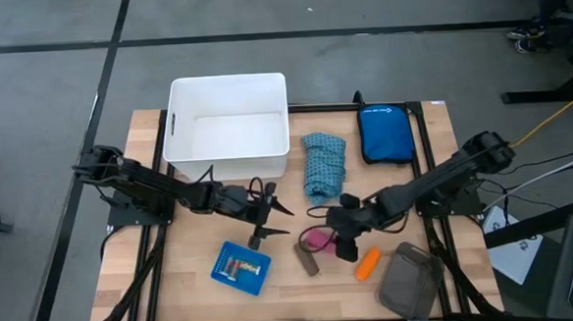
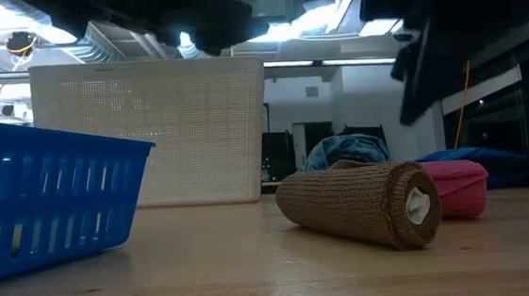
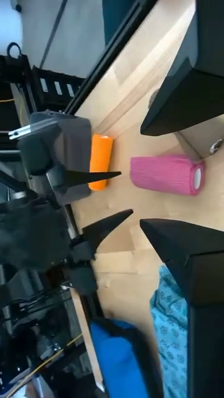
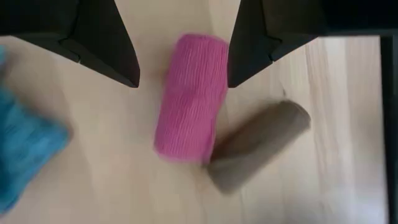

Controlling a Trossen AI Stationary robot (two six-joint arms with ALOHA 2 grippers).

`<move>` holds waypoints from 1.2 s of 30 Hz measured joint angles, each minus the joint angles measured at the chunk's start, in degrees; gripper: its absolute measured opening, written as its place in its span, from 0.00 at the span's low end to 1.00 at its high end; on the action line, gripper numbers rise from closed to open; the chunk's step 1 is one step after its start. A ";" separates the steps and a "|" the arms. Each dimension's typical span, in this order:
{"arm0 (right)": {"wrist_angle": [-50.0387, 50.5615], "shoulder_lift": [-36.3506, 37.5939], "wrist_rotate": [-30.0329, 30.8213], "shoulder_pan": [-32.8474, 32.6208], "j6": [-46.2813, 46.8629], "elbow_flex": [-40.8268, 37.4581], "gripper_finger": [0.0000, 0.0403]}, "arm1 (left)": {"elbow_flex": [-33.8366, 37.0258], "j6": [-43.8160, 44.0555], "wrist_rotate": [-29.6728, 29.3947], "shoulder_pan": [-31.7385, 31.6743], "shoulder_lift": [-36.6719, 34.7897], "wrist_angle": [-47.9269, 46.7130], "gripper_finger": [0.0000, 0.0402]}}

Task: Pick & Place Medicine items
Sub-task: Put the pink bandage into the black bin

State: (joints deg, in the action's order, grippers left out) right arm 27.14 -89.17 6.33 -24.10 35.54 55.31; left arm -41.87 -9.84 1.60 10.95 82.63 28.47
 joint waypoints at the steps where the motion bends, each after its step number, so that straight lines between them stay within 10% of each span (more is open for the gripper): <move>1: 0.00 -0.92 -1.02 0.12 0.08 0.04 0.61 | 0.89 0.24 0.41 0.04 -0.01 1.76 0.56; 10: -1.40 -4.82 -6.68 1.63 0.44 0.06 0.61 | 14.53 6.00 0.53 -2.21 -0.04 23.15 0.56; 36: -7.87 -14.17 -10.81 2.58 8.10 0.39 0.53 | 16.29 4.97 -0.51 0.32 -0.04 23.96 0.56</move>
State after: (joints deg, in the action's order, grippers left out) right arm 19.26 -103.34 -4.48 -21.52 43.64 55.70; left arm -25.58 -4.86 1.08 11.27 82.59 52.43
